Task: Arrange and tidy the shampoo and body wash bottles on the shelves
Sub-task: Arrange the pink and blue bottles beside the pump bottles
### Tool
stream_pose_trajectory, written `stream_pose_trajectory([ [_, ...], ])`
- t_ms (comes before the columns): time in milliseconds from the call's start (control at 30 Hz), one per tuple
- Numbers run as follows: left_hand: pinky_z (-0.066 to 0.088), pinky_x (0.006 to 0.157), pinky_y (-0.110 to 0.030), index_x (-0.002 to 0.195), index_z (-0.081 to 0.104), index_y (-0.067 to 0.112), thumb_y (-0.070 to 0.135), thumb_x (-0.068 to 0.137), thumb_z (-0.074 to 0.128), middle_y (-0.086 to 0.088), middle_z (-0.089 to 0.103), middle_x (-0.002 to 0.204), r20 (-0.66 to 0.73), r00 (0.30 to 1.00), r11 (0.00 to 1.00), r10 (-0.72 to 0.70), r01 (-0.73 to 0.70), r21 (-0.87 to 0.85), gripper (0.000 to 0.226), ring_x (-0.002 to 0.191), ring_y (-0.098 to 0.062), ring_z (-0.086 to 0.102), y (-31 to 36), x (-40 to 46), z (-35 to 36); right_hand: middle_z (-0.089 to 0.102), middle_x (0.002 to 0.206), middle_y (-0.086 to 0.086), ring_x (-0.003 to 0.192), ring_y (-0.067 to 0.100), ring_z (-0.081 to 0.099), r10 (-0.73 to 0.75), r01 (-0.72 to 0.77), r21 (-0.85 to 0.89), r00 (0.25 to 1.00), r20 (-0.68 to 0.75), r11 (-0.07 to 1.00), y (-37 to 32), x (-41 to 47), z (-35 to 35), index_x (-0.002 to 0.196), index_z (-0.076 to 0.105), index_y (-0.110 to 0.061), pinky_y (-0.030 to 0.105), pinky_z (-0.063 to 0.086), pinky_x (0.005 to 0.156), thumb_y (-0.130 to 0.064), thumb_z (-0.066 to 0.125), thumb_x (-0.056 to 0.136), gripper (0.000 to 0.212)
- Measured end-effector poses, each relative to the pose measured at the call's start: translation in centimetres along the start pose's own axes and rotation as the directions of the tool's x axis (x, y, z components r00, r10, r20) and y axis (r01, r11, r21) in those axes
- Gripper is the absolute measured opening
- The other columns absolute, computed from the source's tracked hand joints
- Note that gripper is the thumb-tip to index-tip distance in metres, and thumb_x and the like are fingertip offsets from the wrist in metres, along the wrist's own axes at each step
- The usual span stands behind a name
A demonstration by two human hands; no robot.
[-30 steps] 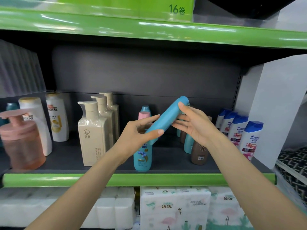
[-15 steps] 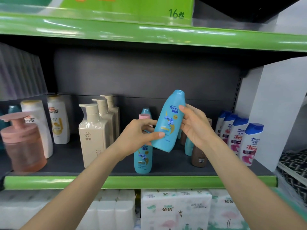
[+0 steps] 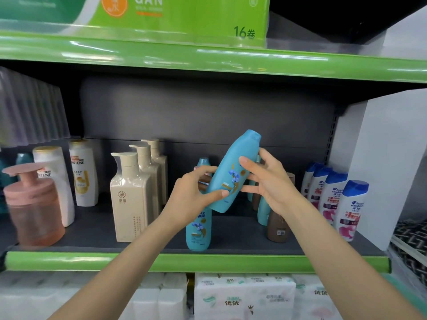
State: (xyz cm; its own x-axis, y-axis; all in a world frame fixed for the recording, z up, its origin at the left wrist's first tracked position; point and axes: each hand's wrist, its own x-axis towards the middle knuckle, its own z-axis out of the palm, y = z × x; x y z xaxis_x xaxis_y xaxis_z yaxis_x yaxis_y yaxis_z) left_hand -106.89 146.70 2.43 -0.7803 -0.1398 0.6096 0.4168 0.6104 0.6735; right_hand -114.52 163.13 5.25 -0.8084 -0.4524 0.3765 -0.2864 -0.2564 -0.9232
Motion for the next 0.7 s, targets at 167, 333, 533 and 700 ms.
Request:
stream_pose_trajectory([
  [167,0.051,0.084,-0.024,0.118,0.06,0.024,0.026,0.086,0.065,0.011,0.065,0.107,-0.047,0.998,0.999,0.04,-0.039,0.031,0.033,0.097,-0.001,0.06,-1.1,0.9,-0.1,0.071,0.101,-0.001,0.088,0.01,0.07,-0.077,0.068,-0.1,0.993,-0.086,0.993,0.0,0.8,0.0,0.12,0.054,-0.02,0.033,0.06,0.068,-0.021,0.069,0.085,0.038],
  [333,0.04,0.078,-0.006,0.115,0.062,0.018,0.013,0.095,0.049,0.004,0.063,0.108,-0.152,0.986,0.961,0.075,-0.03,0.276,0.025,0.092,-0.003,0.056,-3.0,2.7,-1.5,0.069,0.097,0.001,0.078,0.005,0.069,-0.11,0.088,-0.152,0.983,-0.145,0.984,0.7,2.4,-0.7,0.116,0.055,-0.019,0.021,0.056,0.056,-0.013,0.07,0.083,0.036],
  [533,0.032,0.077,-0.009,0.12,0.061,0.015,0.018,0.097,0.045,0.0,0.06,0.114,-0.094,0.995,0.938,0.008,0.025,0.346,0.028,0.099,-0.004,0.049,-4.8,4.6,-2.3,0.068,0.105,0.006,0.093,0.019,0.068,-0.086,0.05,-0.186,0.978,-0.19,0.981,3.1,5.0,-1.3,0.119,0.054,-0.016,0.045,0.057,0.08,-0.017,0.073,0.081,0.043],
  [700,0.029,0.077,0.001,0.119,0.062,0.015,0.02,0.098,0.044,0.004,0.06,0.116,0.025,0.999,0.931,-0.033,0.022,0.366,0.029,0.105,-0.005,0.051,-6.2,5.7,-2.5,0.07,0.101,0.005,0.094,0.02,0.068,-0.084,0.039,-0.25,0.982,-0.171,0.968,5.3,7.9,-1.1,0.102,0.056,-0.032,0.051,0.054,0.087,-0.017,0.074,0.079,0.032],
])
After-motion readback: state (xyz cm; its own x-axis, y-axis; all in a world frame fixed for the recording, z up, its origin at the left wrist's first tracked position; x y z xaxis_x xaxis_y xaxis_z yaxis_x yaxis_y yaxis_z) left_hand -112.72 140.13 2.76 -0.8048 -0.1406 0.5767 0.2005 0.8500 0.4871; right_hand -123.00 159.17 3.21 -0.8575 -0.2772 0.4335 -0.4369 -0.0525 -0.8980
